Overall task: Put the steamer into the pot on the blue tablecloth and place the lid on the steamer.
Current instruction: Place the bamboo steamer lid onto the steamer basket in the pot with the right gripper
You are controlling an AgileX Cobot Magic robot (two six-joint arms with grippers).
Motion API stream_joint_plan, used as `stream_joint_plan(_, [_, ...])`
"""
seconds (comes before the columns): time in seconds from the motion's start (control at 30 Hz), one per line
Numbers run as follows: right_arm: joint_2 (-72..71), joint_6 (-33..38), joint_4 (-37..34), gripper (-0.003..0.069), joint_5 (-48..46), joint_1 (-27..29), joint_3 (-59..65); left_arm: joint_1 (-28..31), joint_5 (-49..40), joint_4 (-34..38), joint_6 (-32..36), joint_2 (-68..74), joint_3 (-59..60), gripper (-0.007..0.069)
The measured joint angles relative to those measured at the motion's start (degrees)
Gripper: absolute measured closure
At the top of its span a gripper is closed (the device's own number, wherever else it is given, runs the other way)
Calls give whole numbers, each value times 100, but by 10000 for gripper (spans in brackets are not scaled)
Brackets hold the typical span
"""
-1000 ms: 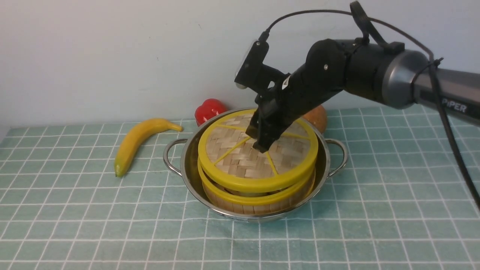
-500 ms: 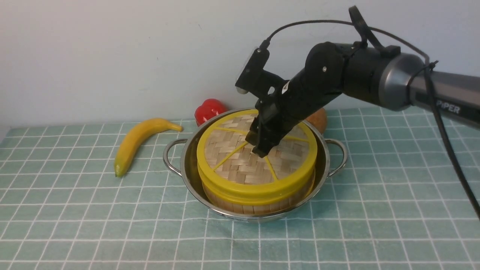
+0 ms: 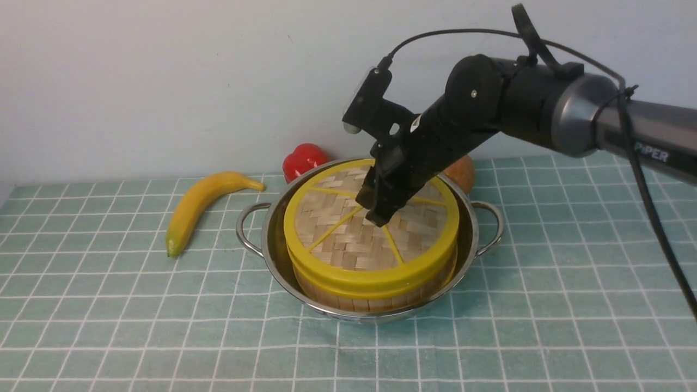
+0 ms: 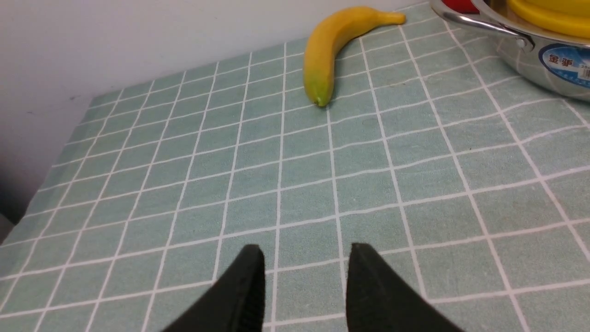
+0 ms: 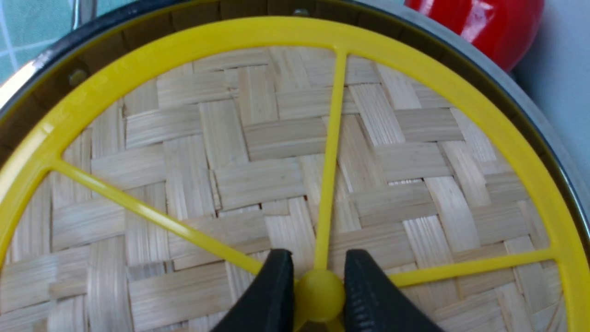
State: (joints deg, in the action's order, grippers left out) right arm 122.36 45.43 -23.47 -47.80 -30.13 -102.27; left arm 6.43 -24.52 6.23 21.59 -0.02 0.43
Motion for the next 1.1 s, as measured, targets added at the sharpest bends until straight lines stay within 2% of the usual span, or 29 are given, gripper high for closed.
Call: stream_joint_plan(1.1, [-66,111,-26,508,-168,-60,1,0,0,0,0,0,0,382])
